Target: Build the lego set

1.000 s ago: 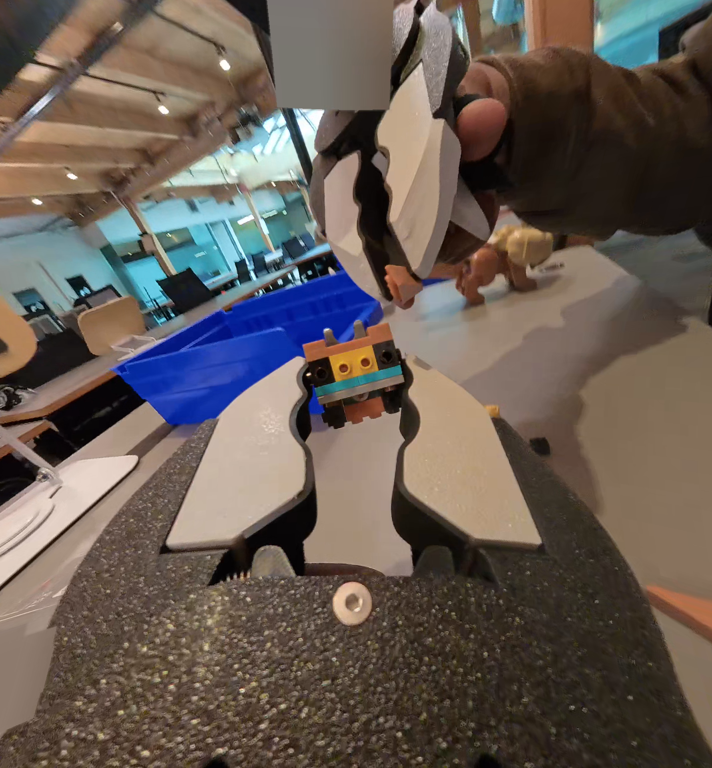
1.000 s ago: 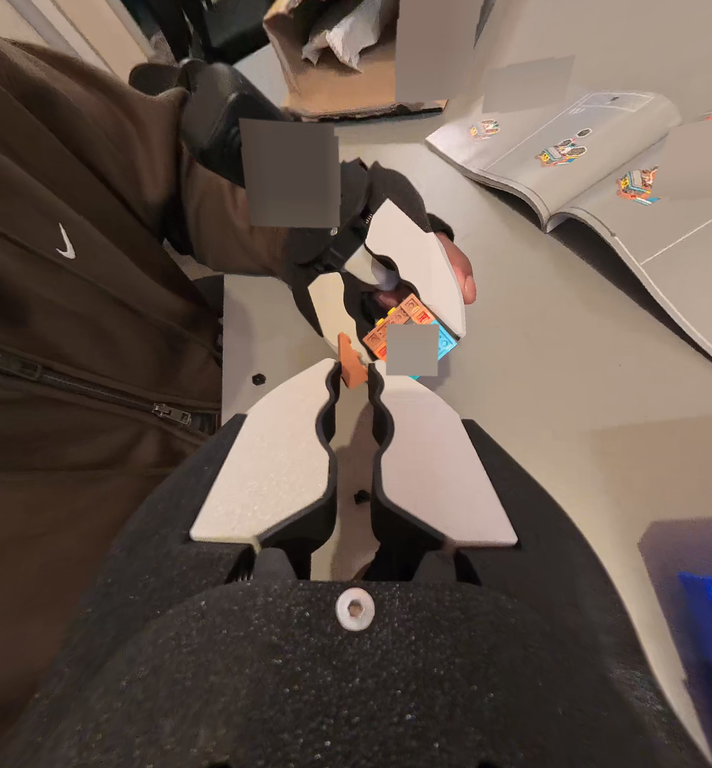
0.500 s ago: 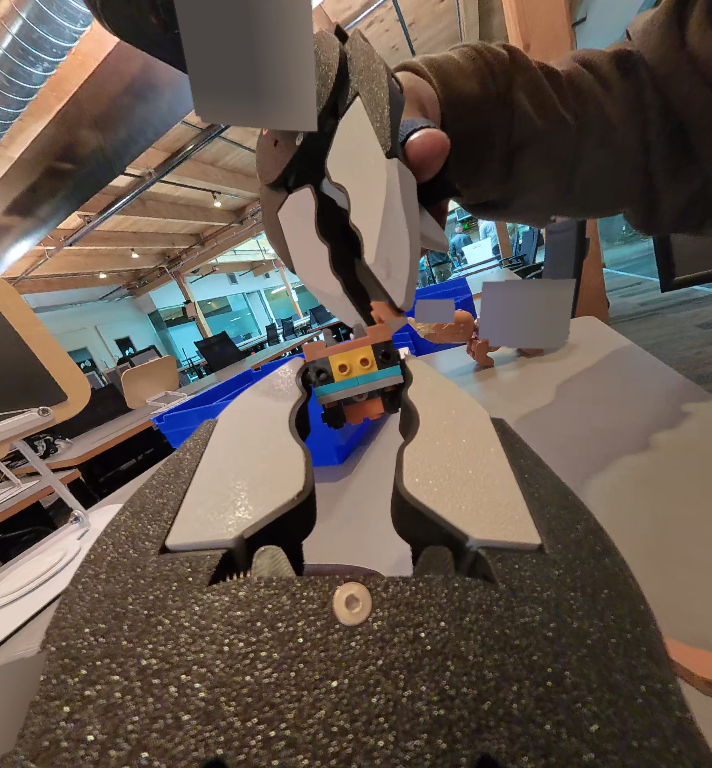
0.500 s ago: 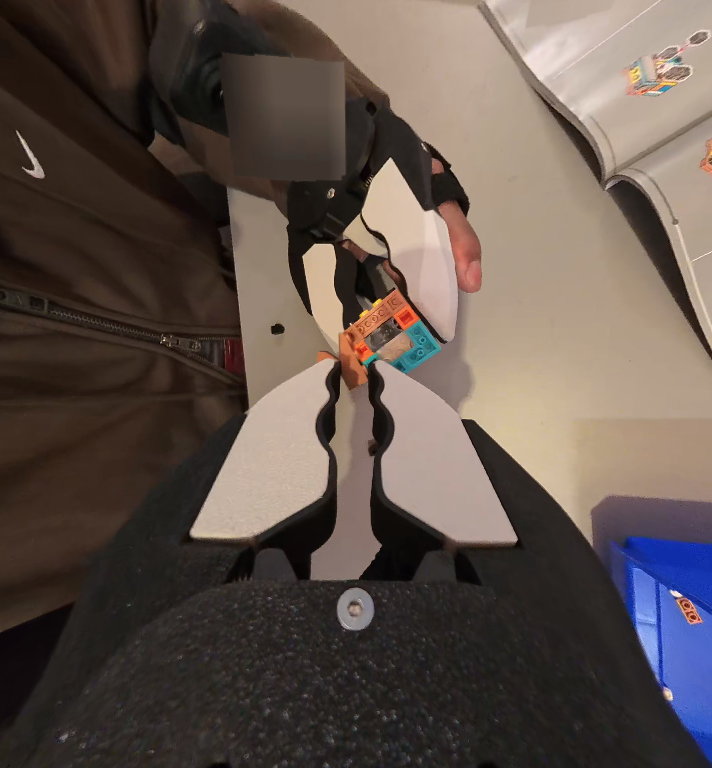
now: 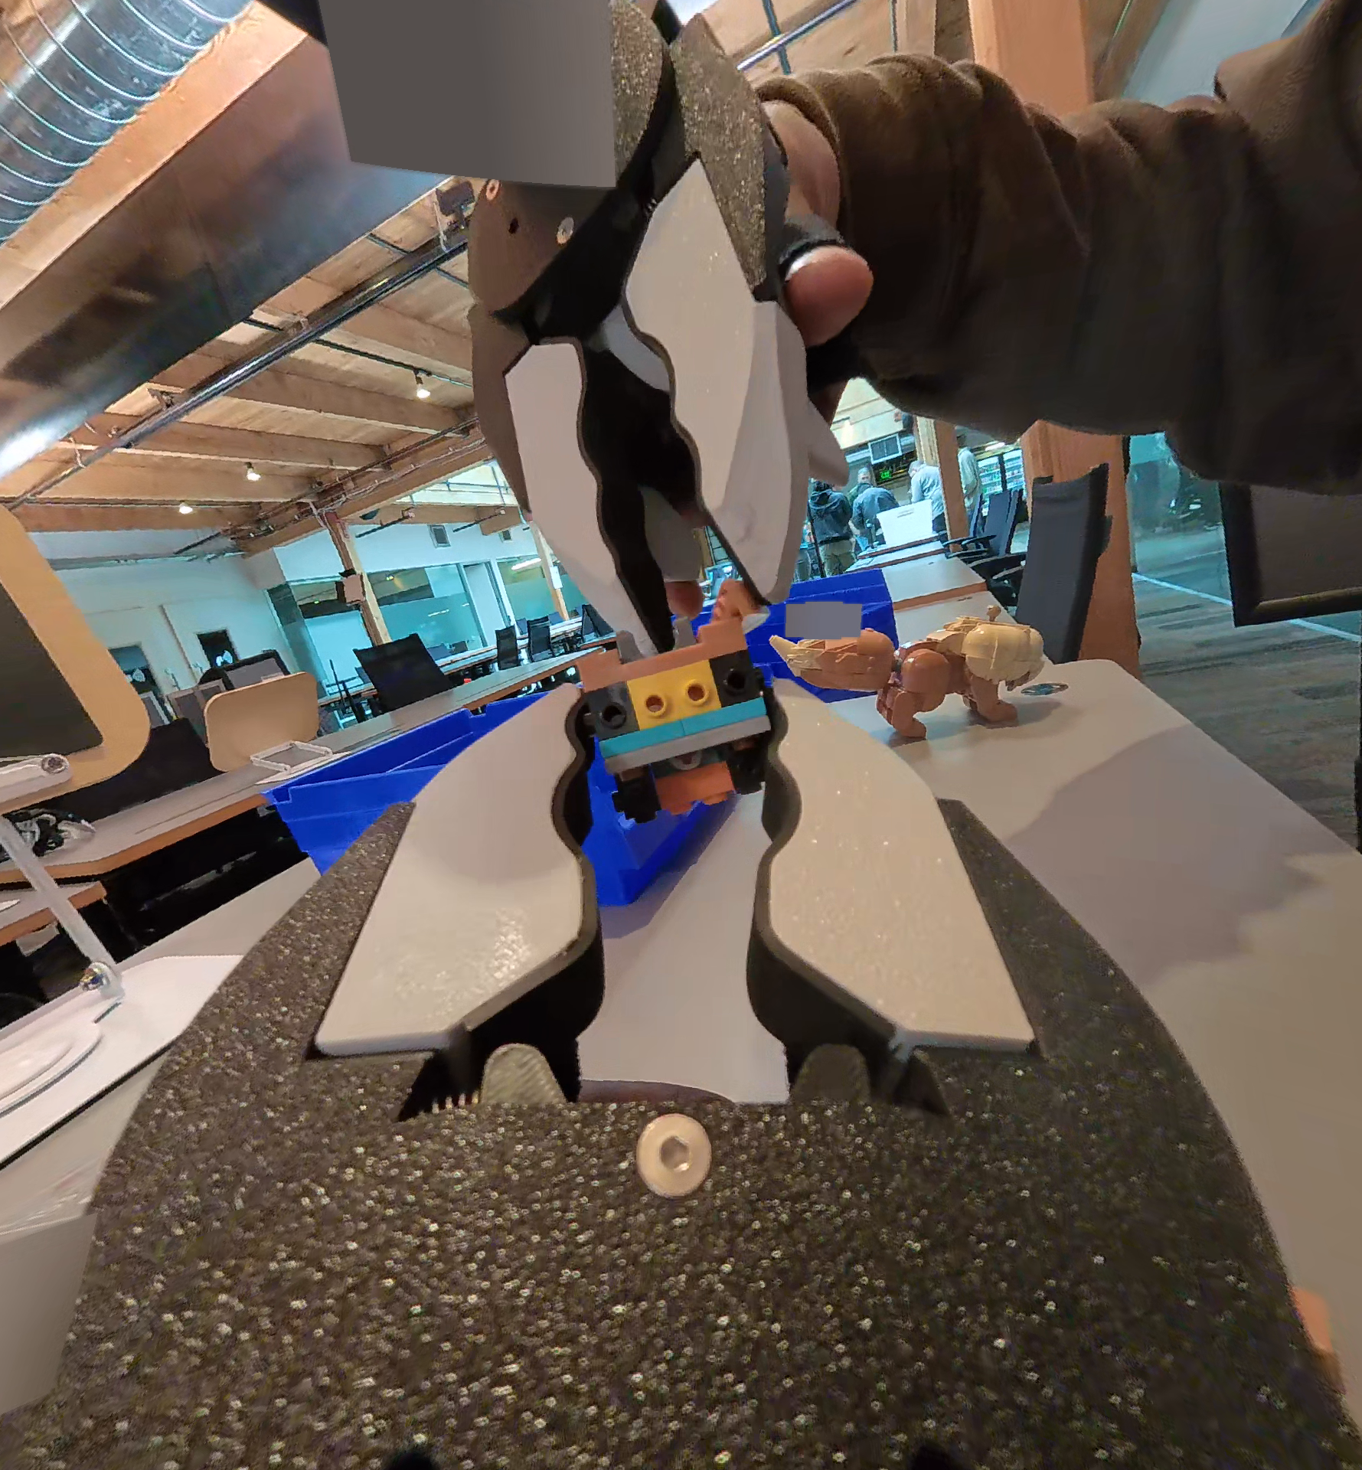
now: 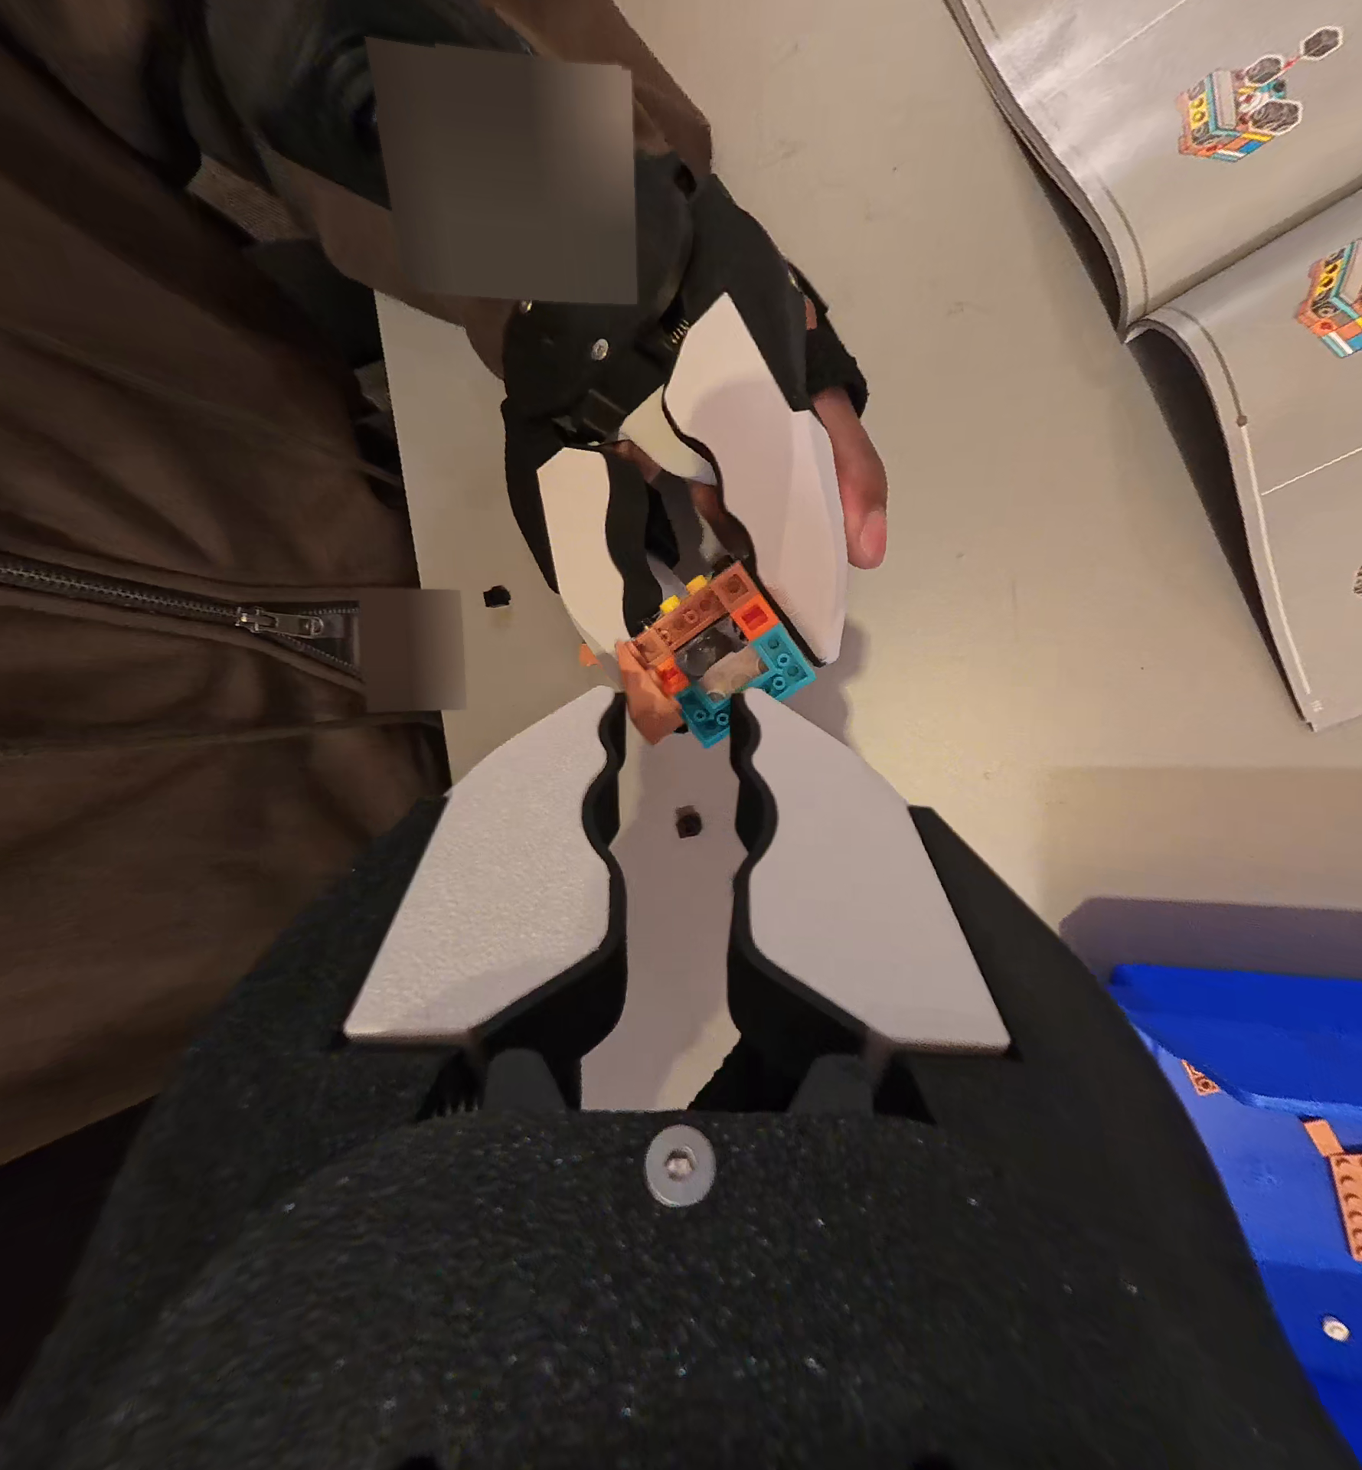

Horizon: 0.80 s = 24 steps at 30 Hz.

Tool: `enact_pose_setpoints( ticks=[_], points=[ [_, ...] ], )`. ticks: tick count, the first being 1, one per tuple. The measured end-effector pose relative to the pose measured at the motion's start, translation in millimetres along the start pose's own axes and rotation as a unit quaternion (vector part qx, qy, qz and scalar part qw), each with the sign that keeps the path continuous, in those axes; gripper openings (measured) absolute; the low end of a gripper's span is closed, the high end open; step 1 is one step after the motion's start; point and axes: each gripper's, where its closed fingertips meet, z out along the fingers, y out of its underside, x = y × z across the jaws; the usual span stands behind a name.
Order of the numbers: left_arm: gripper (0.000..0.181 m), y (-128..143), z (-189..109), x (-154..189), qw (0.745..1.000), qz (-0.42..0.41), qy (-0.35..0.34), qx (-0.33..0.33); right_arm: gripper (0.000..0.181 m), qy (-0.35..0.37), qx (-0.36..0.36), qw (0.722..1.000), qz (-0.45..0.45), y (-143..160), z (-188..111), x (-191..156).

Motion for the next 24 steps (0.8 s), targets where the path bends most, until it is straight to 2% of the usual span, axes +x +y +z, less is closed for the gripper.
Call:
enact_pose_setpoints(
  ticks=[24],
  points=[
    [0.04,-2.9,0.3,3.4,1.0,-0.011,0.014,0.01,0.025,0.003,-0.005,1.0,-0.02,-5.1,-4.6,2.7]
  ],
)
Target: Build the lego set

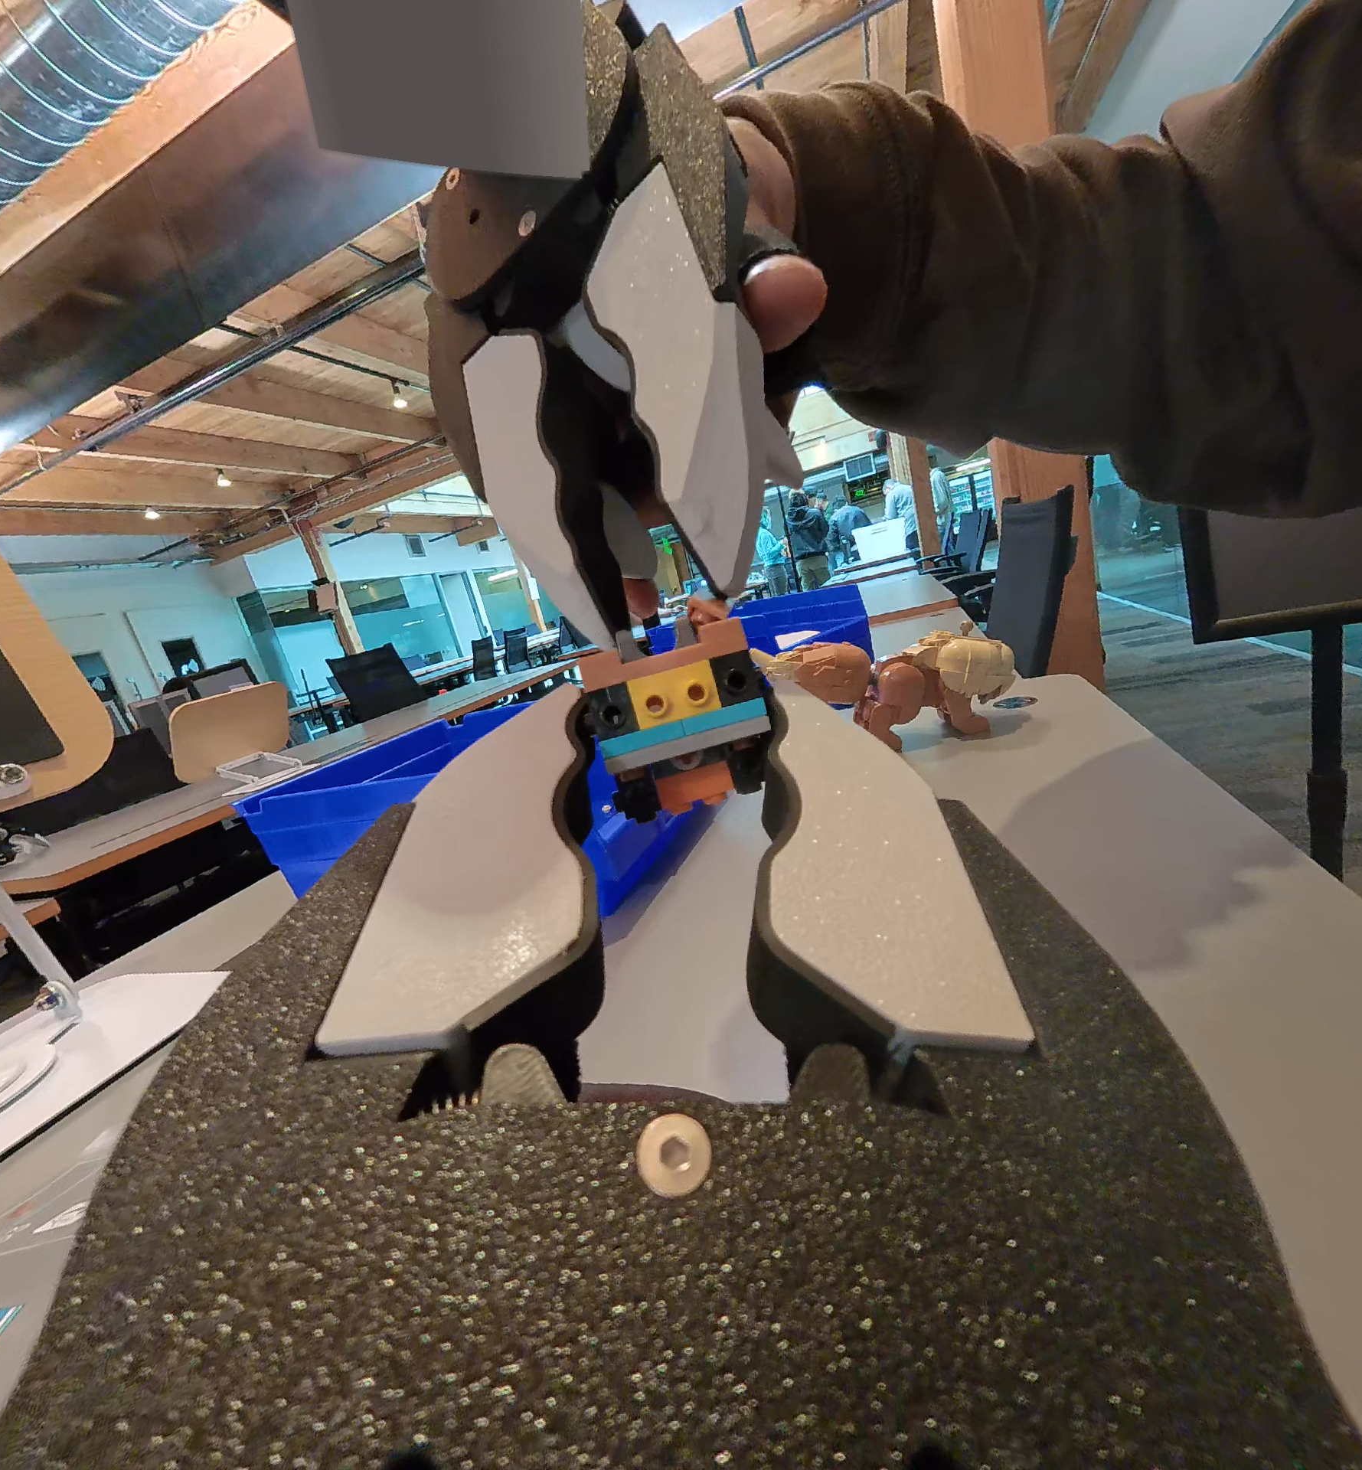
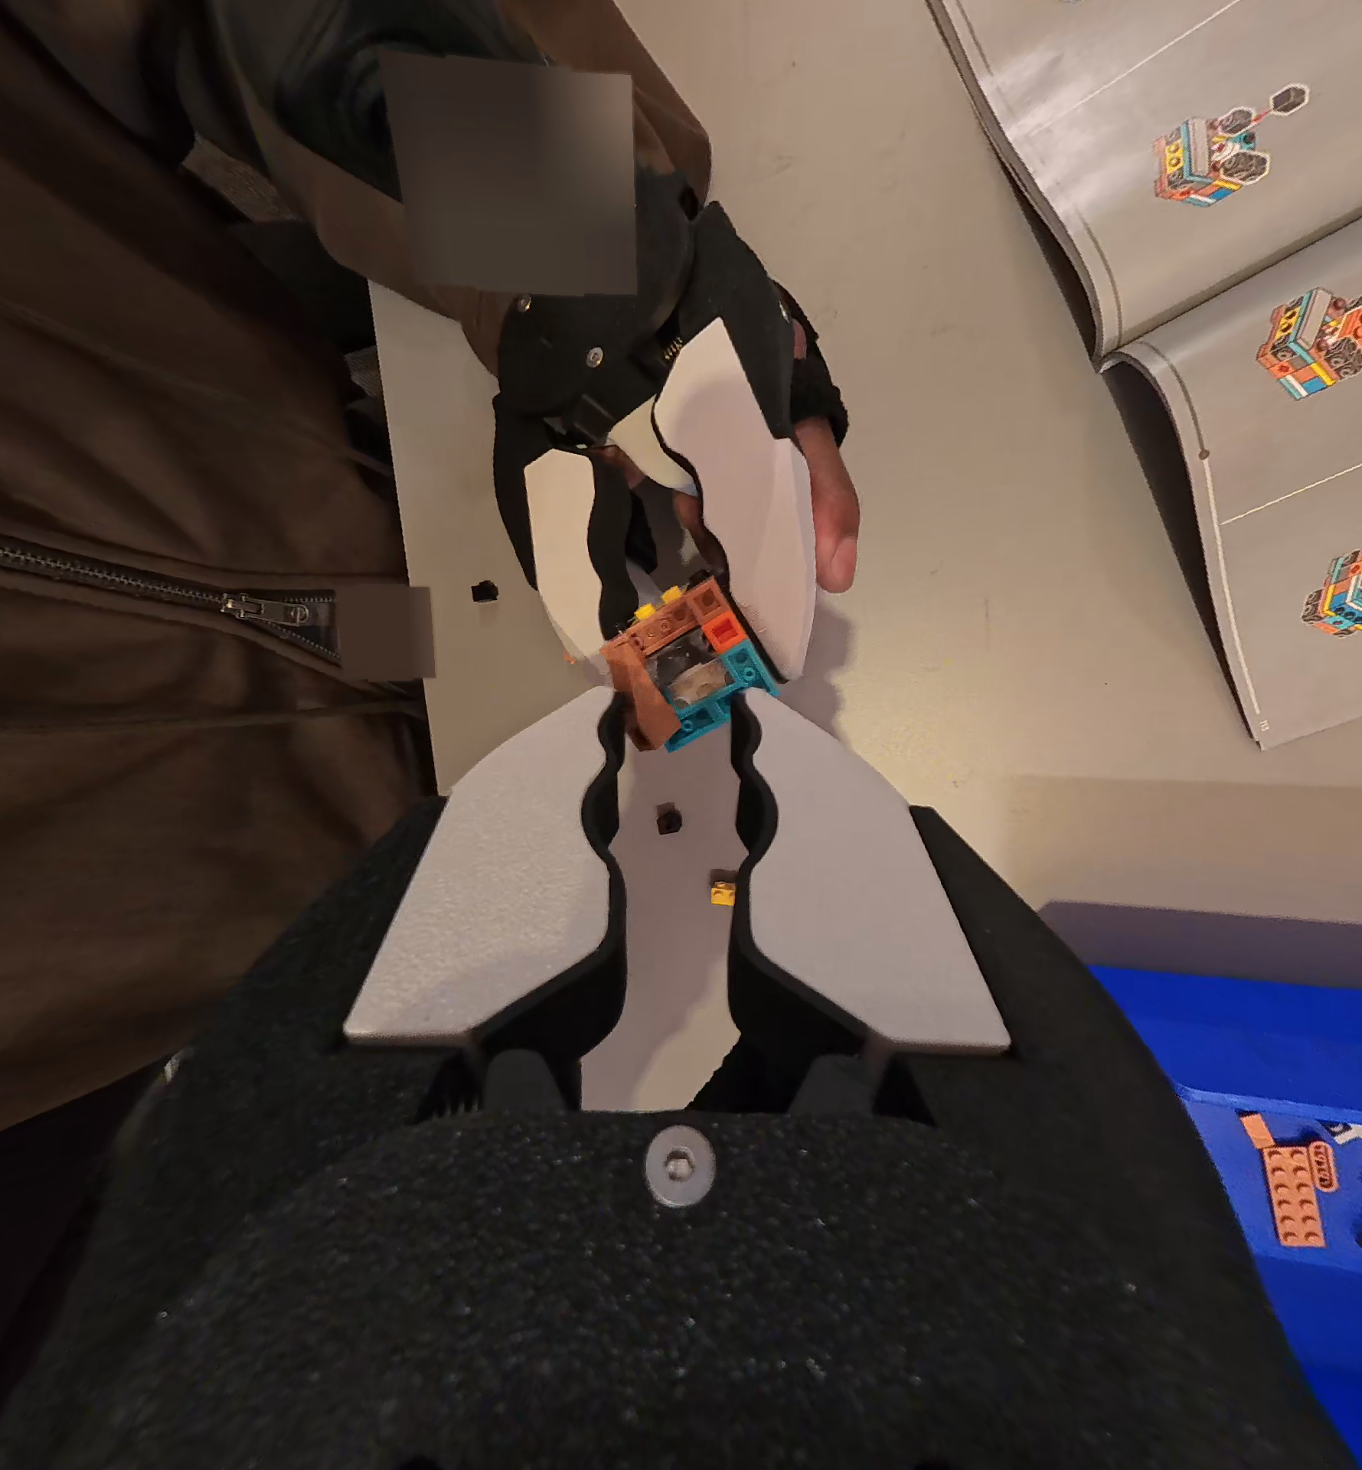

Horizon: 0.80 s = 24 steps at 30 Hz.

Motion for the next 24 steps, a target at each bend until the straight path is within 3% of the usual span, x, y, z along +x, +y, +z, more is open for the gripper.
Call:
enact_pose_setpoints(
  ticks=[11,17,21,24],
  points=[
    [0.04,-2.8,-0.8,0.5,1.0,-0.01,0.004,0.009,0.024,-0.005,0.006,1.0,-0.012,-3.1,1.5,-3.3],
    [0.04,-5.4,-1.9,-2.3,0.999,-0.031,0.004,0.019,0.024,0.004,0.046,0.999,-0.026,-14.8,-5.7,-3.1],
    [0.04,-9.8,-4.5,-6.6,0.998,-0.048,0.001,0.033,0.024,0.049,0.116,0.99,-0.067,-23.3,-23.3,-0.7],
    [0.04,-12.3,-6.0,-9.3,0.997,-0.061,0.0,0.043,0.024,0.138,0.153,0.968,-0.141,-14.8,-31.1,4.3]
  ],
)
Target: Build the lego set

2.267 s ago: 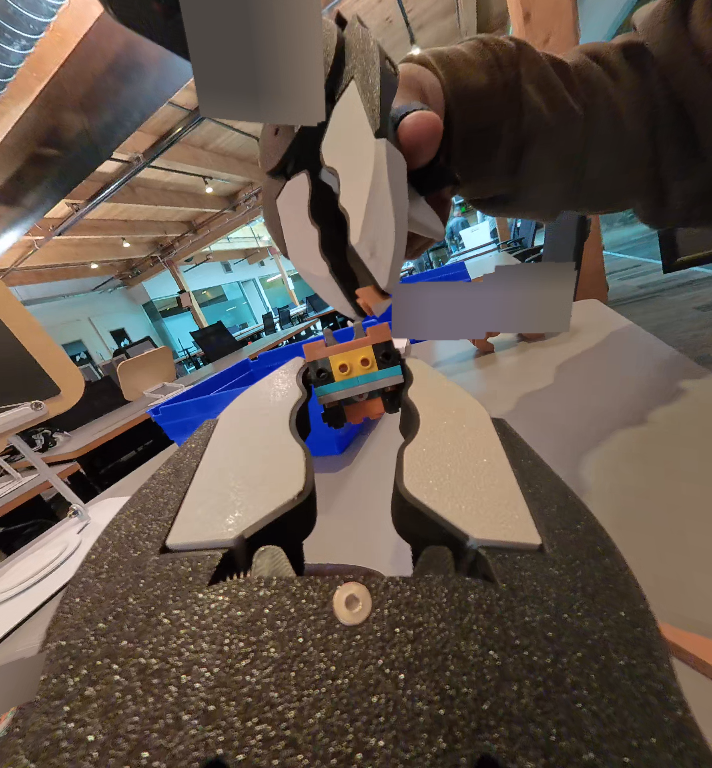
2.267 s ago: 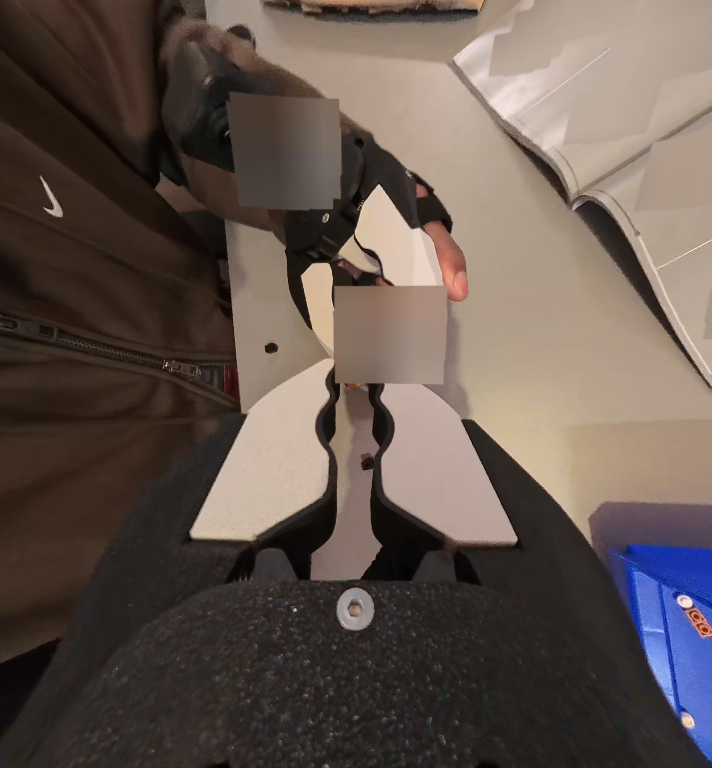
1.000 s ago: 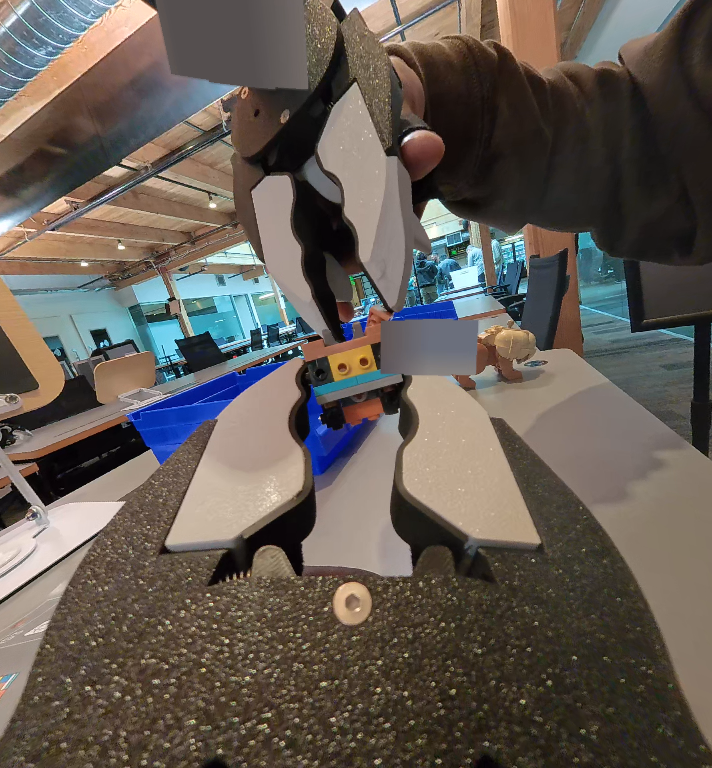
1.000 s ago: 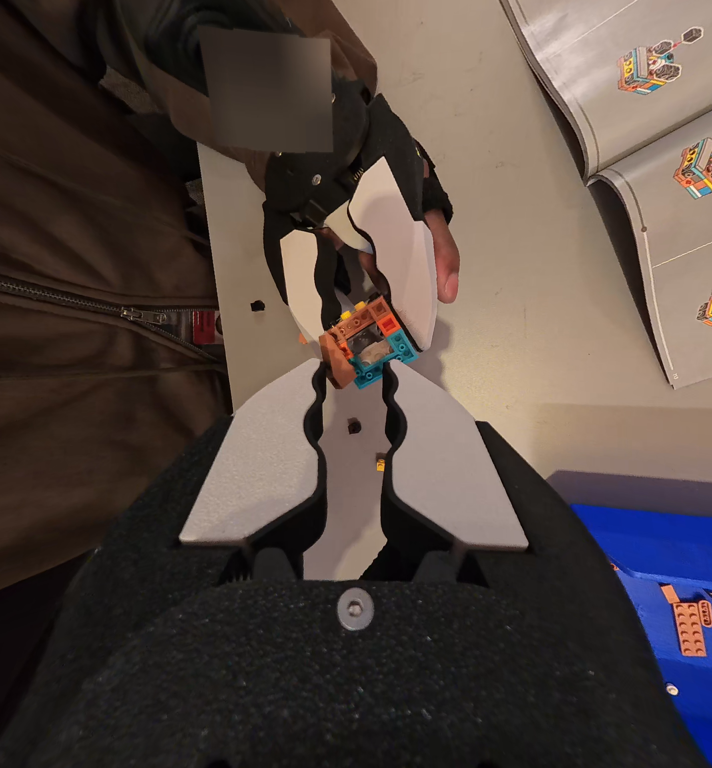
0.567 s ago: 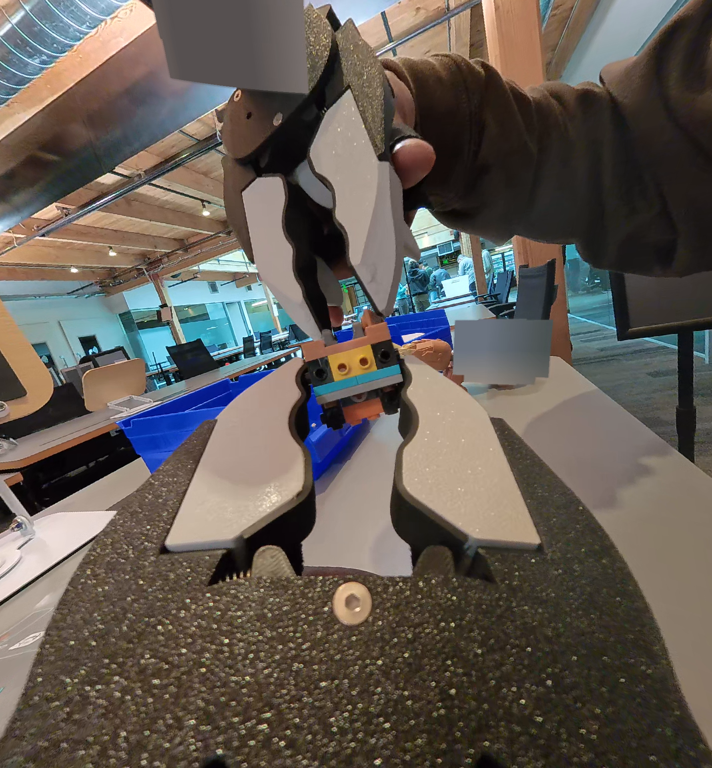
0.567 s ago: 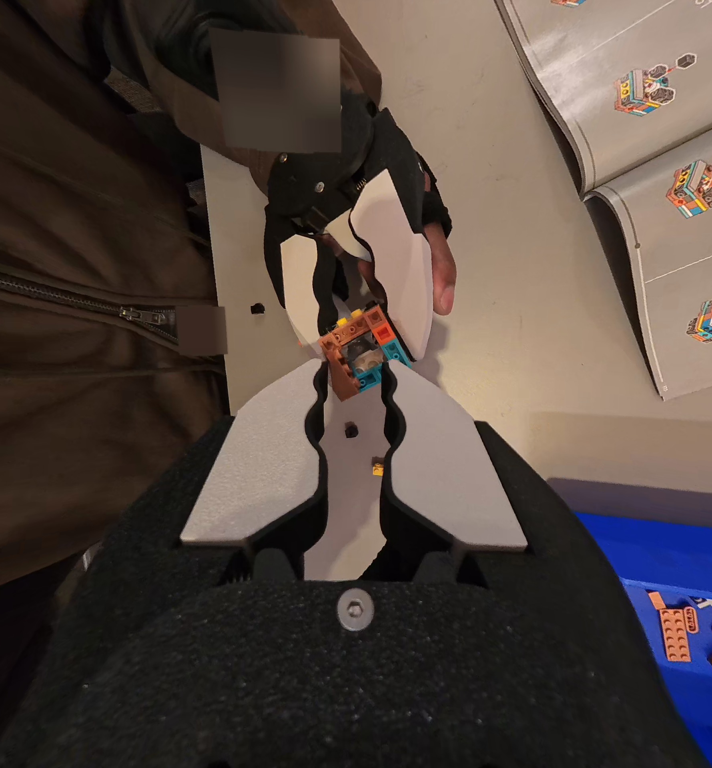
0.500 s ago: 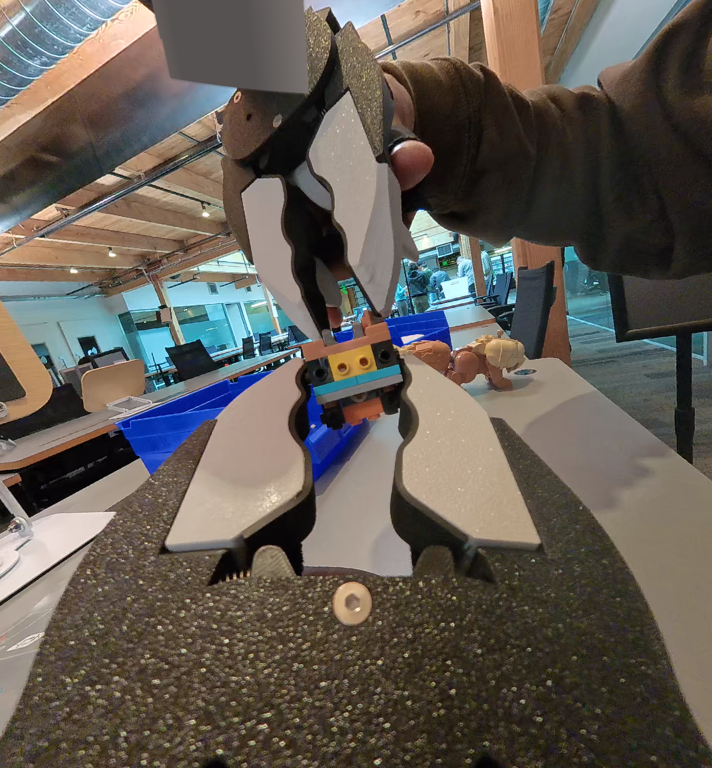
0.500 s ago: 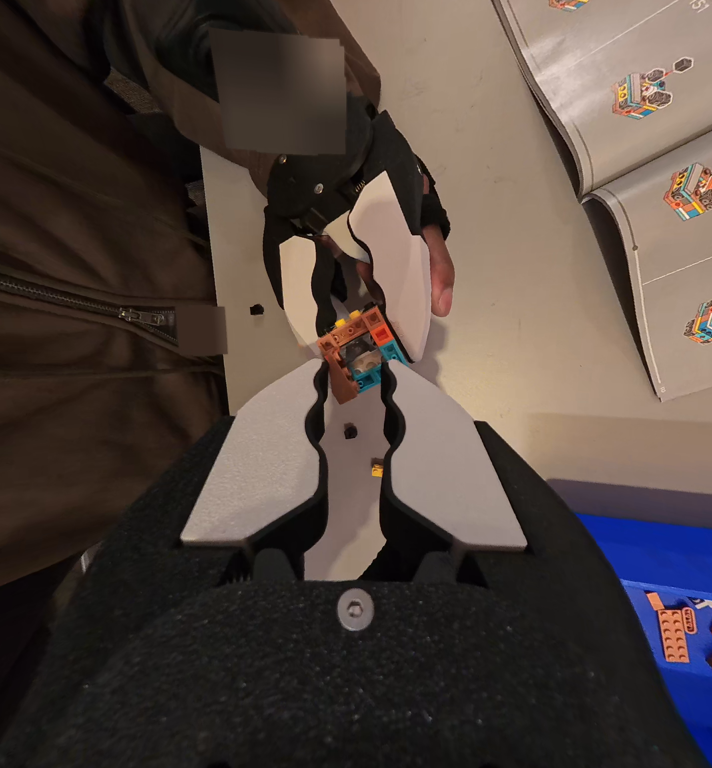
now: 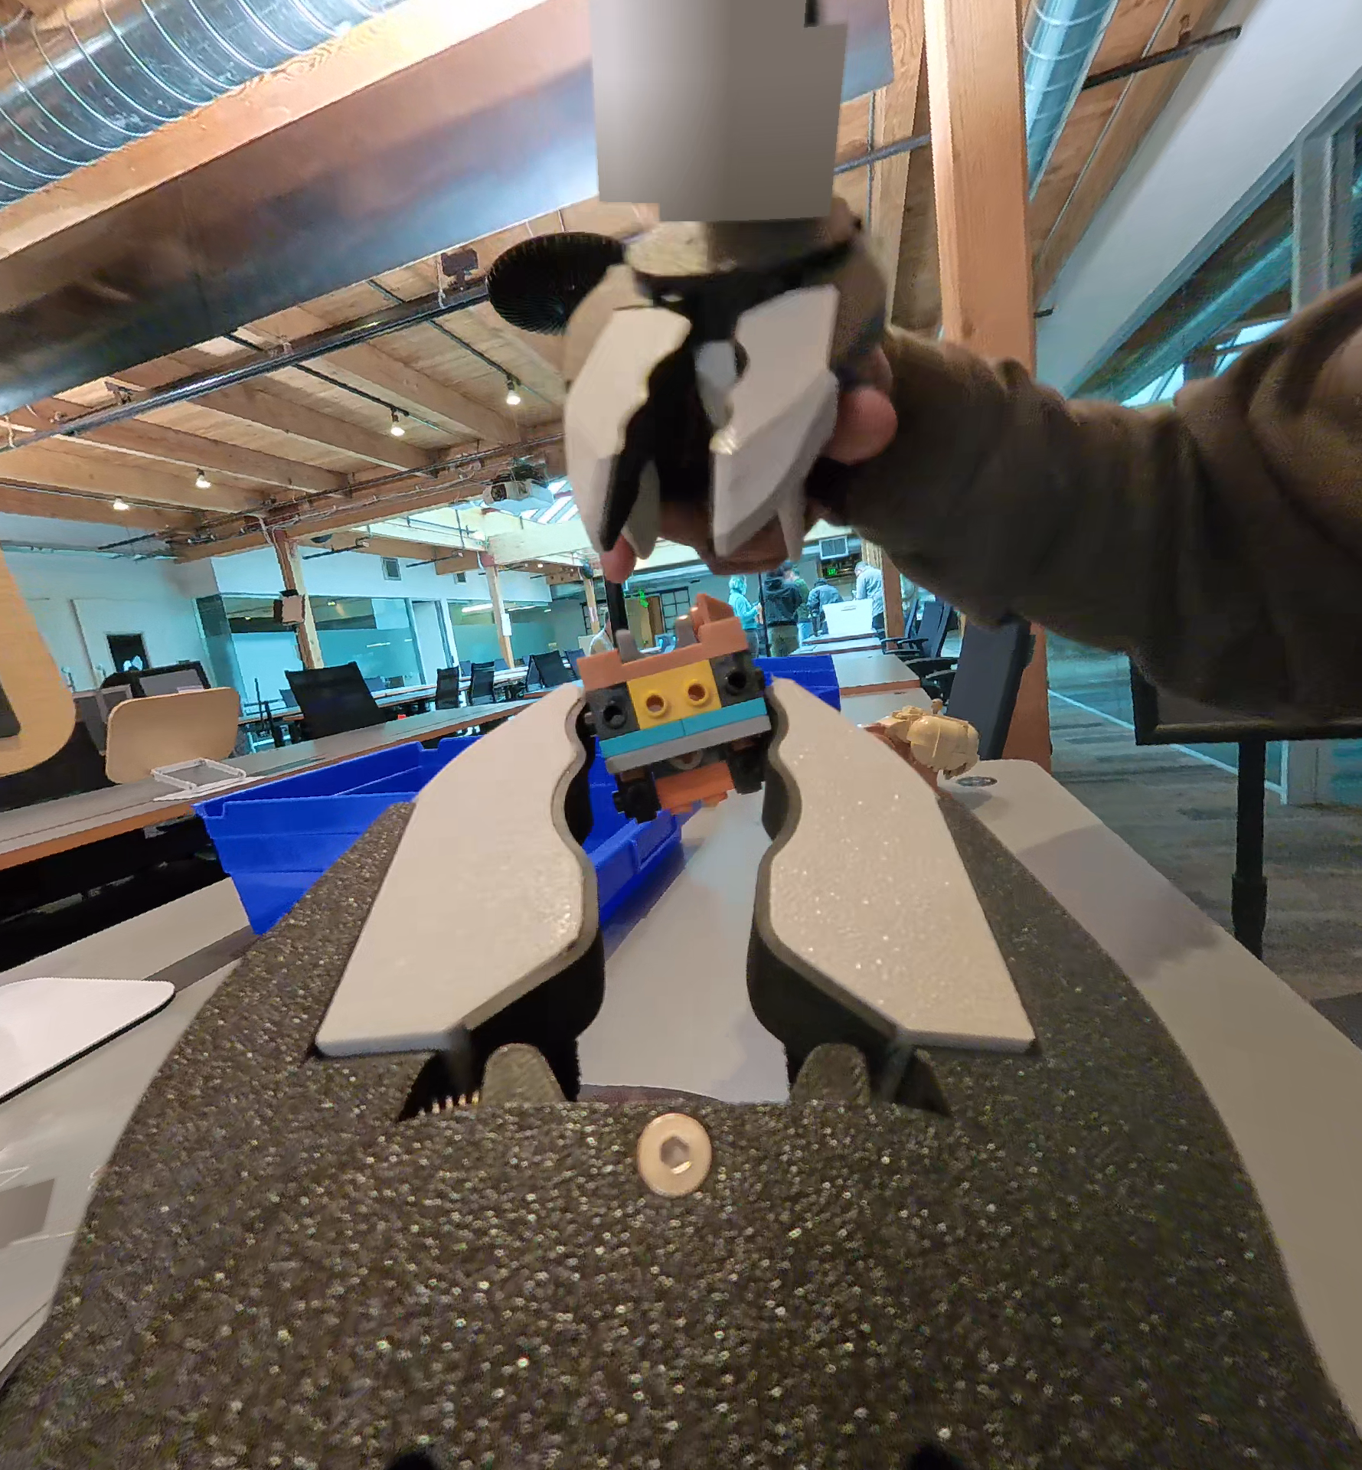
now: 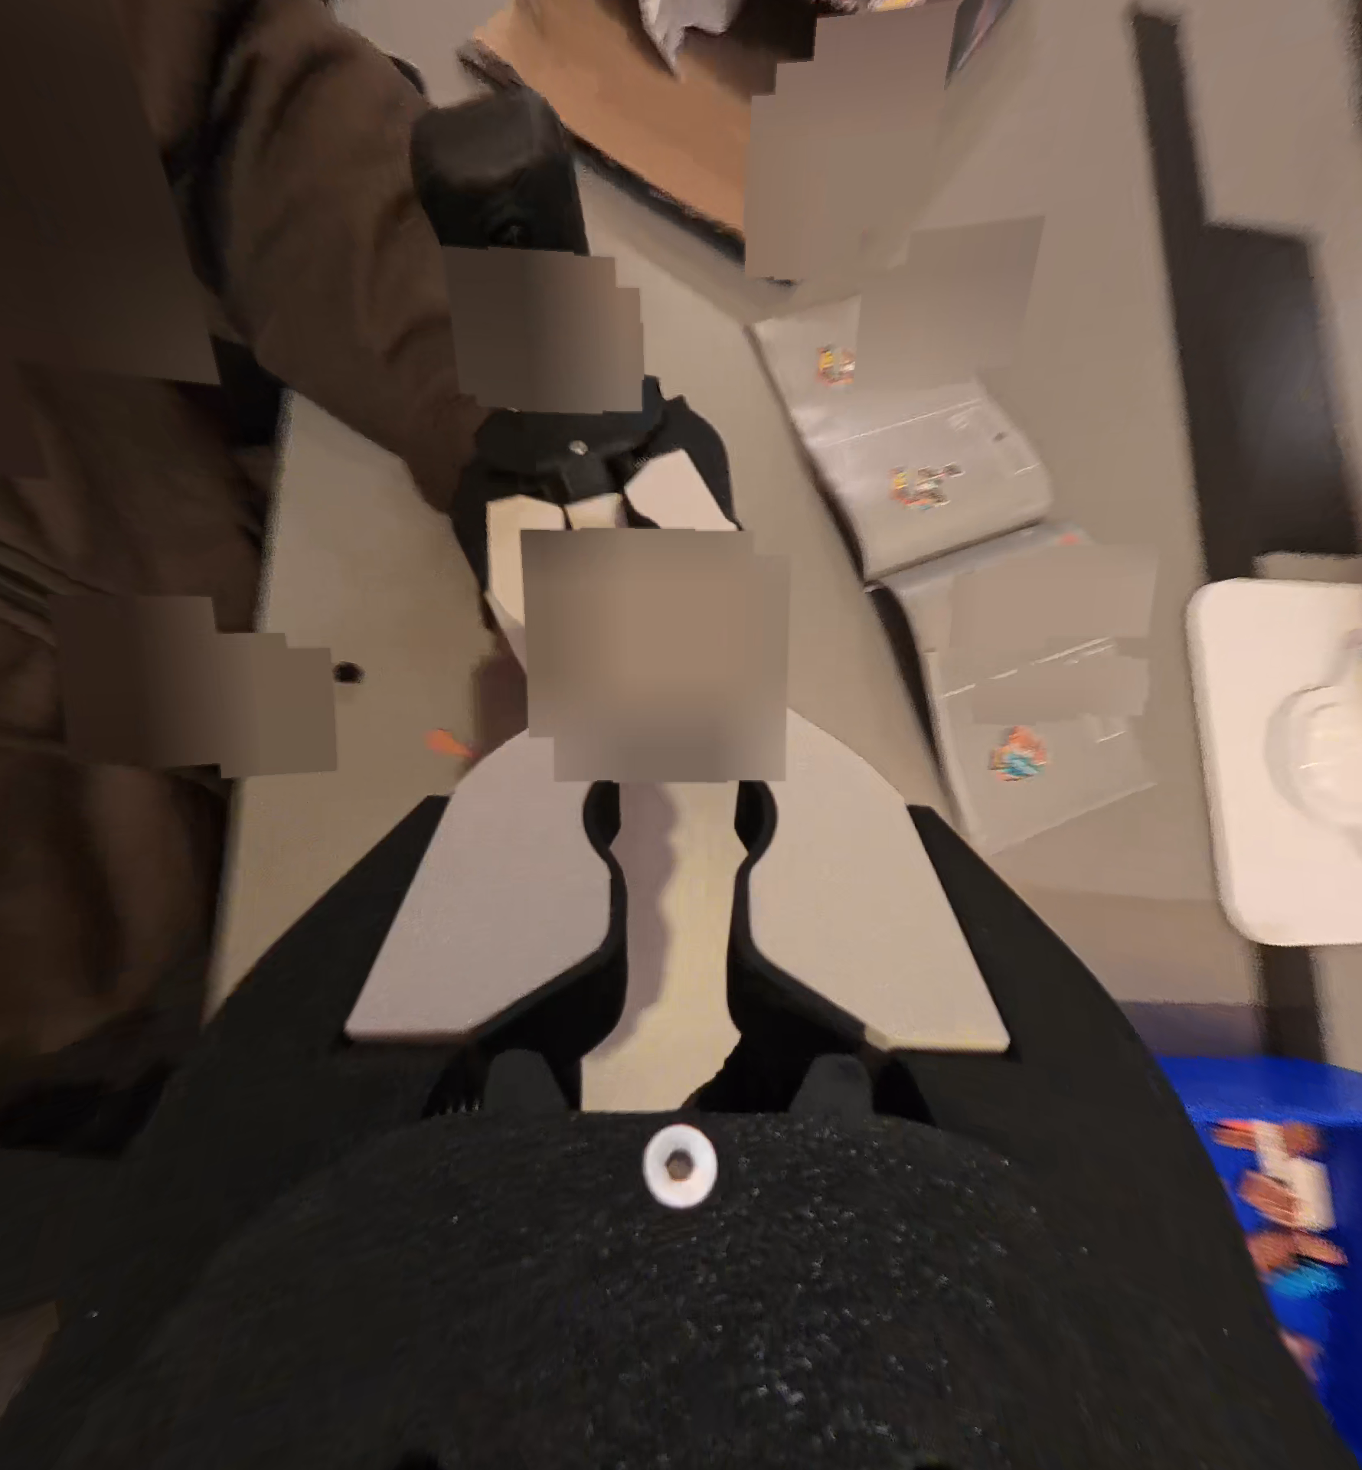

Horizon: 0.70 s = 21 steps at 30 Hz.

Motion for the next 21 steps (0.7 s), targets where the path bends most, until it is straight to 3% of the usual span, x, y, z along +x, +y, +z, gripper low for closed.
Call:
enact_pose_setpoints(
  ticks=[5,9,16,21],
  points=[
    [0.04,-1.3,-0.8,-2.7,1.0,-0.01,-0.001,0.006,0.023,0.127,0.062,0.98,-0.143,9.3,-4.2,-9.3],
    [0.04,-1.0,-0.8,-3.0,1.0,-0.011,-0.001,0.005,0.024,0.199,0.06,0.949,-0.236,11.9,2.1,-13.7],
    [0.04,-1.3,-0.9,-0.8,1.0,-0.005,0.005,0.004,0.025,0.193,0.01,0.933,-0.302,11.1,18.1,-13.7],
    [0.04,-1.1,-0.6,1.5,1.0,0.0,0.011,0.002,0.012,0.176,-0.008,0.933,-0.315,9.7,20.6,-15.3]
  ],
)
